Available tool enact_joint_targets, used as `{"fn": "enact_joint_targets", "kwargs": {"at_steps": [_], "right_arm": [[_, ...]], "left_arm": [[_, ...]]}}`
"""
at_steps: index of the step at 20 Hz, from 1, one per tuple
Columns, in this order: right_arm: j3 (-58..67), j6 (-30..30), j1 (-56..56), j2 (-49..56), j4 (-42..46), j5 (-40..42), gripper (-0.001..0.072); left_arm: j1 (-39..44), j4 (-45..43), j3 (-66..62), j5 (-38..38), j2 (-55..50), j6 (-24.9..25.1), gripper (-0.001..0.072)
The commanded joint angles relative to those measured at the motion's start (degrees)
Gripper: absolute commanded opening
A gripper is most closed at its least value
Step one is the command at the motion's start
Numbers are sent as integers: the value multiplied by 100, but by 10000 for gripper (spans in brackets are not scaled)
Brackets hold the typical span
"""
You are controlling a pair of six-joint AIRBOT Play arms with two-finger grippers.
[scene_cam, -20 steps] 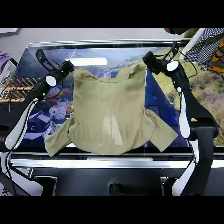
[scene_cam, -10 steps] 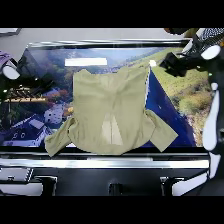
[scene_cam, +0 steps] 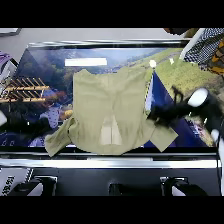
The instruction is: Fold the clothes and pants, and hang the long-sleeved shirts on hangers.
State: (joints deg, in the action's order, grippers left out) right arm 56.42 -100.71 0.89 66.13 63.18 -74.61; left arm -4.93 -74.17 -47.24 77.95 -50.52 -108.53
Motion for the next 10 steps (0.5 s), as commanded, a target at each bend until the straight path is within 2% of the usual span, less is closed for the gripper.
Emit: {"fn": "enact_joint_targets", "kwargs": {"at_steps": [1,2,3,4,5,10], "right_arm": [[-1884,-616,656,-870,-238,750,620],[-2142,-664,798,-887,-326,874,621],[-2361,-673,938,-881,-424,1064,621],[-2498,-717,1054,-881,-470,1252,621],[-2581,-813,1147,-881,-474,1445,621],[-2677,-1182,1263,-824,-361,2498,621]], "left_arm": [[157,691,1274,118,1399,-302,333],[205,863,1473,111,1663,-365,335],[254,975,1659,109,1906,-479,366],[304,1023,1803,107,2072,-562,560],[365,1097,1932,76,2192,-586,706],[551,1279,2267,-177,2232,-737,713]]}}
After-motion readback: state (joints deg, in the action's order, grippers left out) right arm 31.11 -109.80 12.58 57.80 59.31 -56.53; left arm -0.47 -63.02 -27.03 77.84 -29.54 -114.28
